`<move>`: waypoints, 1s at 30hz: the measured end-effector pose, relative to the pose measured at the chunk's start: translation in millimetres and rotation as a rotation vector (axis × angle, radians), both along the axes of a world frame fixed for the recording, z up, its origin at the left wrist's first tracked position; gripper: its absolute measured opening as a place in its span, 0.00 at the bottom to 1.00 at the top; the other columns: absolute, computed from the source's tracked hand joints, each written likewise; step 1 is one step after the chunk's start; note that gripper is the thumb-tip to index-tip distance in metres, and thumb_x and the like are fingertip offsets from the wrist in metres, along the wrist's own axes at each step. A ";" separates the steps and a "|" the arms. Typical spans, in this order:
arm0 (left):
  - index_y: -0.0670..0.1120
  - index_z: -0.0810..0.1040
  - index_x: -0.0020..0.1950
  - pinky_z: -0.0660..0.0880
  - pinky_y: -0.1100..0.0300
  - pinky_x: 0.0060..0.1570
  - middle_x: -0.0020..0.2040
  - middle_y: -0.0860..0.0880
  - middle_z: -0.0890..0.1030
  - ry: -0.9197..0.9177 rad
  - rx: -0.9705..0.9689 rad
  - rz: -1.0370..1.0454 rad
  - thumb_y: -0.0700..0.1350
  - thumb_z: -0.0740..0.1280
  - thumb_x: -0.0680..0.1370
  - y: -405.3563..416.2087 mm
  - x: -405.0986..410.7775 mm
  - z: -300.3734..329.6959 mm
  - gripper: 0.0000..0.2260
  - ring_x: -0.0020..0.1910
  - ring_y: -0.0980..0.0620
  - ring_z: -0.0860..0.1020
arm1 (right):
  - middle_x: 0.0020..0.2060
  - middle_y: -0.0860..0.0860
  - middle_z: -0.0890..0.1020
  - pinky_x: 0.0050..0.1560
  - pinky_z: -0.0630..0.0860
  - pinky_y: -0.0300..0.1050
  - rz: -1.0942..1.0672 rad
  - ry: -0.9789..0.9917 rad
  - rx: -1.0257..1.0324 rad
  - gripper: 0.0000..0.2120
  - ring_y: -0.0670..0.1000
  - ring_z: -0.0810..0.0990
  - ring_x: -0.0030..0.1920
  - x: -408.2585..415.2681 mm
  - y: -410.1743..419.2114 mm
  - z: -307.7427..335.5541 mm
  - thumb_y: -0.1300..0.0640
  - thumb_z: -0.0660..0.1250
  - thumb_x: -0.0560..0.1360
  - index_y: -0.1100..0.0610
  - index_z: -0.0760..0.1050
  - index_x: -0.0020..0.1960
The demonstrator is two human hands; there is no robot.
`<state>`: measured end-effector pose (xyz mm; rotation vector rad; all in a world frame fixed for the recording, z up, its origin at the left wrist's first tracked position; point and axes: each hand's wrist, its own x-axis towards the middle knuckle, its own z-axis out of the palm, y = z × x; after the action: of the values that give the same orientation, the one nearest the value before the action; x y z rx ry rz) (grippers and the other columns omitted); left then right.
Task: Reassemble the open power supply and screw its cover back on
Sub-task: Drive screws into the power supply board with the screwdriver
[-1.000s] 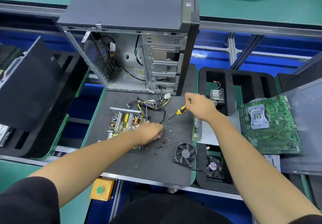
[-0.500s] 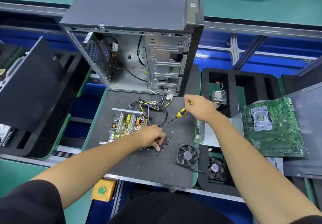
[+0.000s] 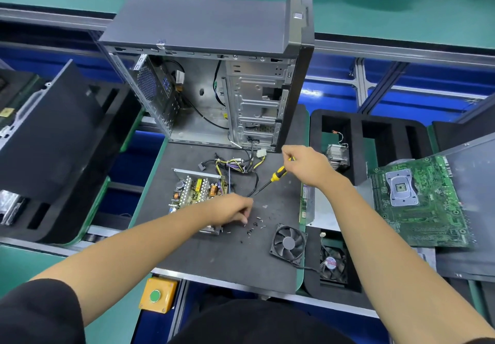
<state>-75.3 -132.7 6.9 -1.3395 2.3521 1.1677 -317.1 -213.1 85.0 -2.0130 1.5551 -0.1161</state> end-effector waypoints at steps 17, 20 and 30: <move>0.50 0.82 0.42 0.81 0.63 0.45 0.40 0.49 0.86 0.529 0.028 0.650 0.42 0.80 0.72 2.5 85.8 24.0 0.08 0.41 0.53 0.85 | 0.28 0.39 0.78 0.36 0.65 0.45 0.136 -0.226 0.022 0.03 0.44 0.74 0.31 67.7 -17.7 45.1 0.57 0.57 0.70 0.51 0.68 0.38; 0.50 0.82 0.43 0.83 0.57 0.48 0.42 0.46 0.86 0.573 0.062 0.677 0.47 0.80 0.70 2.8 93.8 21.8 0.09 0.43 0.49 0.86 | 0.29 0.40 0.78 0.36 0.64 0.46 0.157 -0.207 0.003 0.02 0.41 0.72 0.30 78.2 -18.1 45.6 0.56 0.57 0.69 0.51 0.68 0.39; 0.51 0.82 0.44 0.81 0.60 0.47 0.42 0.42 0.87 0.730 0.128 0.776 0.48 0.80 0.71 4.8 113.1 13.9 0.08 0.44 0.45 0.87 | 0.31 0.41 0.80 0.38 0.68 0.47 0.165 -0.187 0.021 0.04 0.45 0.79 0.38 104.0 -20.3 44.0 0.55 0.56 0.71 0.53 0.68 0.40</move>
<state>37.8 -127.9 20.9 -2.1424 2.0846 2.3052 -213.1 -233.4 129.0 -2.0413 1.2660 -0.2154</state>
